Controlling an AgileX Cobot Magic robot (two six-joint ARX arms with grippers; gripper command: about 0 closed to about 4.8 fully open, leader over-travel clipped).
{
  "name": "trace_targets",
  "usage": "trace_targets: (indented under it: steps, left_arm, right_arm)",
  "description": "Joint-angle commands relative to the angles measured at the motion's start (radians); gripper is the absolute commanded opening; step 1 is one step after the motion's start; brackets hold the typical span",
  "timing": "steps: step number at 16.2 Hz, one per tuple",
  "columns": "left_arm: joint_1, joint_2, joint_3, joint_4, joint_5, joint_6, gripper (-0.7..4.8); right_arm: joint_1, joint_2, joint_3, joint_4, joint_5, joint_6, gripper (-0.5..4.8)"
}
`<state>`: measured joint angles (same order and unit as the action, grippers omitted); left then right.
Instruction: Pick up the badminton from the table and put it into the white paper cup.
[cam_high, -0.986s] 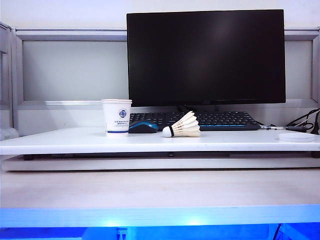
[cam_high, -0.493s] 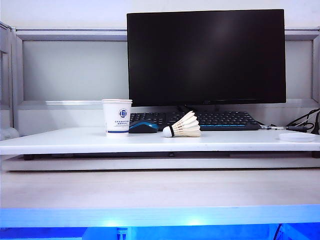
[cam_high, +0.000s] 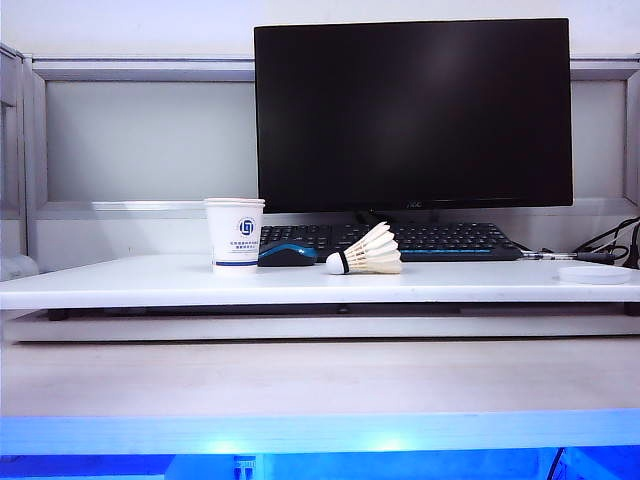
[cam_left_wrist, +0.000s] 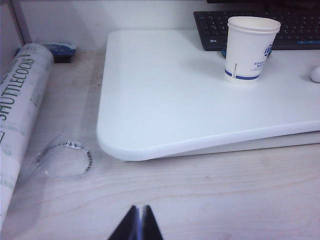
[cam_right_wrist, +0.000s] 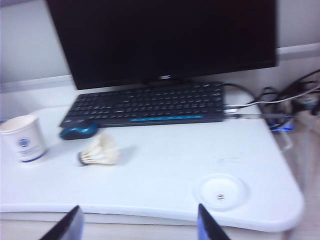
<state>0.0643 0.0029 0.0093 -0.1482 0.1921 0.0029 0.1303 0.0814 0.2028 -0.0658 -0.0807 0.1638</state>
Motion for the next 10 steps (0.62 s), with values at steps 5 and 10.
trace_targets:
  steps: [5, 10]
  left_arm:
    - [0.000, 0.001, 0.001, -0.007, 0.179, -0.003, 0.21]
    - [0.000, 0.001, 0.001, -0.007, 0.179, -0.003, 0.21]
  right_arm:
    - [0.001, 0.811, 0.377, 0.297, -0.277, 0.073, 4.01]
    - [0.005, 1.234, 0.598, 0.340, -0.445, 0.151, 4.32]
